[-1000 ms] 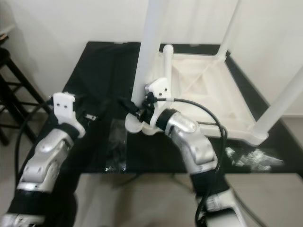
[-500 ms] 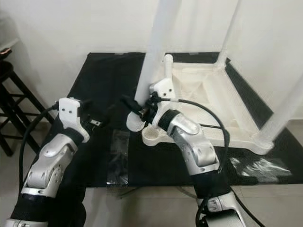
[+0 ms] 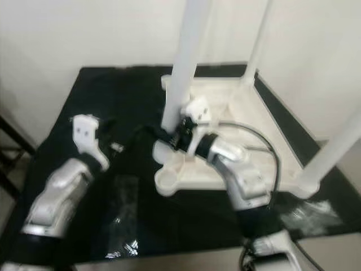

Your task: Building children table

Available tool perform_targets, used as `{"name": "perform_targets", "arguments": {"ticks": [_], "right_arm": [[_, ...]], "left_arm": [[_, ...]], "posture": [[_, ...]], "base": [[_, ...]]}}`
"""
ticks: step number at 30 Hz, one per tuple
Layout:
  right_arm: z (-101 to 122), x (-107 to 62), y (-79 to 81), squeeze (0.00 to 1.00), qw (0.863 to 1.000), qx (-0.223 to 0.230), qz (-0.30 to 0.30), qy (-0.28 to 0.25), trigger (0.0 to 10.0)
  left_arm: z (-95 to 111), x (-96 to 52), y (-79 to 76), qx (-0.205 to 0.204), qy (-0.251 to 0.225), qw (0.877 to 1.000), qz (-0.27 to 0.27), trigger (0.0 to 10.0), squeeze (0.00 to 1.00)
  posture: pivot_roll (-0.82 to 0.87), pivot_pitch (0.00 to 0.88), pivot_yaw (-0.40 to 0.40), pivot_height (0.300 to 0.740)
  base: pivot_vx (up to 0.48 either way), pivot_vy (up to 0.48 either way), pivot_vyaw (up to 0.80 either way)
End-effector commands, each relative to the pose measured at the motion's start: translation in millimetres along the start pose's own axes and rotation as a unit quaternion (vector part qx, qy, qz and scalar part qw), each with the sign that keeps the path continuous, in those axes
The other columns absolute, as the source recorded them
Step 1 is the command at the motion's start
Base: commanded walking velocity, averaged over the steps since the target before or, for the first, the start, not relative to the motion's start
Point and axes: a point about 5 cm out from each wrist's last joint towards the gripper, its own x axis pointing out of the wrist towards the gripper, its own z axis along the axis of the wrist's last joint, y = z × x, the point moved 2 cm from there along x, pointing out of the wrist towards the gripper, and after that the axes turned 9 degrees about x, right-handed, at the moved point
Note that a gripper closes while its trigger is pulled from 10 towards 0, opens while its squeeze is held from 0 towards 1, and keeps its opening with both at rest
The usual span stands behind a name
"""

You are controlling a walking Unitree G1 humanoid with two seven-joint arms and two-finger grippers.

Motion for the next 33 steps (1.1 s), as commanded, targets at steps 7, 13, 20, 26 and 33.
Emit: {"name": "perform_targets", "arguments": {"ticks": [7, 13, 20, 26, 33], "right_arm": [[-2.1, -14.1, 18.3, 0.00, 0.988, 0.012, 0.141, 0.060, 10.0], [0.5, -12.2, 14.9, 0.00, 0.985, 0.019, 0.157, 0.067, 10.0], [13.2, 3.8, 9.9, 0.00, 0.981, 0.026, 0.186, 0.057, 10.0], [25.8, 13.2, 20.2, 0.00, 0.965, 0.024, 0.254, 0.061, 10.0], [24.2, 22.5, 36.8, 0.00, 0.953, 0.020, 0.295, 0.061, 10.0]], "left_arm": [[-12.1, -13.4, 15.6, 0.027, 0.041, 0.998, 0.039, 10.0, 0.00], [-14.8, -24.9, 21.2, 0.042, 0.050, 0.996, 0.055, 10.0, 0.00], [-16.8, -43.6, 14.6, 0.048, 0.060, 0.995, 0.061, 10.0, 0.00], [-10.7, -59.3, 13.3, 0.041, 0.071, 0.994, 0.069, 10.0, 0.00], [-13.5, -70.9, 28.1, 0.031, 0.083, 0.992, 0.091, 10.0, 0.00]], "posture": [[0.00, 0.122, -0.044, 0.740], [0.00, 0.158, -0.055, 0.740], [0.02, 0.248, -0.076, 0.740], [0.06, 0.309, -0.086, 0.740], [0.09, 0.320, -0.124, 0.740]], "base": [[0.000, -0.070, 0.00], [0.000, 0.000, 0.00], [0.000, 0.000, 0.00], [0.000, -0.228, 0.00], [0.000, -0.123, 0.00]]}}
